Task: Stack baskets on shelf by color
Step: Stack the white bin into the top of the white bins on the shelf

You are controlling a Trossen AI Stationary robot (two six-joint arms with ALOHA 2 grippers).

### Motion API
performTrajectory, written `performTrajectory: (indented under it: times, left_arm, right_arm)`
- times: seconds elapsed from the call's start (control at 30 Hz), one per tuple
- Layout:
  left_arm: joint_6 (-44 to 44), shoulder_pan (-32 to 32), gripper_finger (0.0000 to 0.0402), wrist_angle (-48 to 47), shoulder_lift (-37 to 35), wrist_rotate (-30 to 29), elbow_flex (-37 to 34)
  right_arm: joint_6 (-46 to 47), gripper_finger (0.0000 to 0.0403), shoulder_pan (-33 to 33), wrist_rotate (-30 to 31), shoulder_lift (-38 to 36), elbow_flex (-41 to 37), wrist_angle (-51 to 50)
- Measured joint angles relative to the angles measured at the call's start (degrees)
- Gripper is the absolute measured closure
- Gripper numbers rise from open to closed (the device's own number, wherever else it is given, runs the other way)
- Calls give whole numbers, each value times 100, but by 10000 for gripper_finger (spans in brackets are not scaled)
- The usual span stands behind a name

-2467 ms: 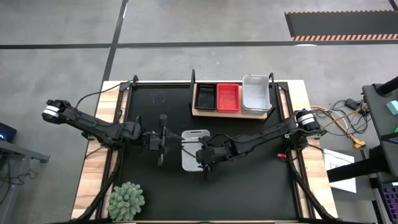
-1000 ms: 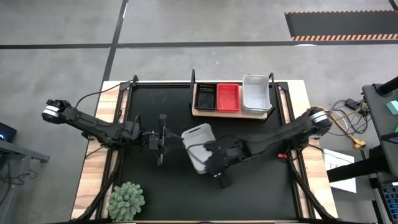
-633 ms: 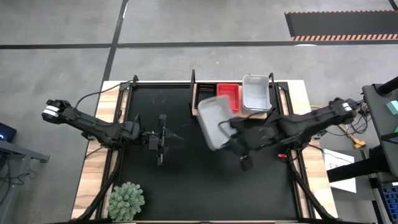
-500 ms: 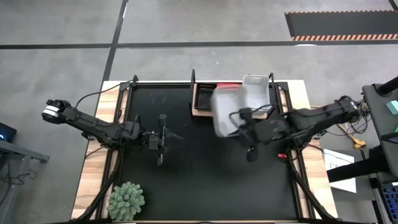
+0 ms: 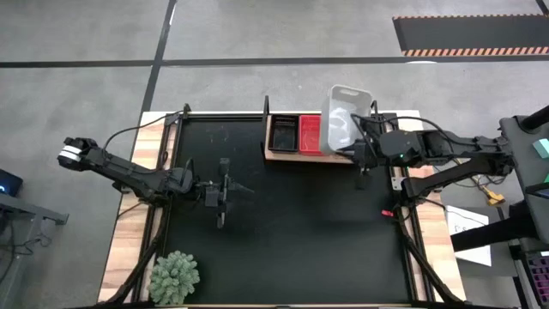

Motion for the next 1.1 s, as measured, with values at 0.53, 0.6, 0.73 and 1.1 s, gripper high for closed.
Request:
performTrajectory:
  times: [0.53,0.6,0.73,1.1]
  left_arm:
    - [2,0,293,-1,0,1,-1]
    - [2,0,293,0,0,1,-1]
    - [2,0,293,-1,0,1,-1]
    - [2,-1,293,-3,0,0,-13]
  right_arm:
    - [-264,394,-1343,-1003,-463,-478,-256]
    - [-373,394,-1520,-1006,-473,-534,-267]
    - [-447,394,-1907,-1224,-475,-595,-268]
    - [-1355,394,-3287,-2985,-454,-962,-477]
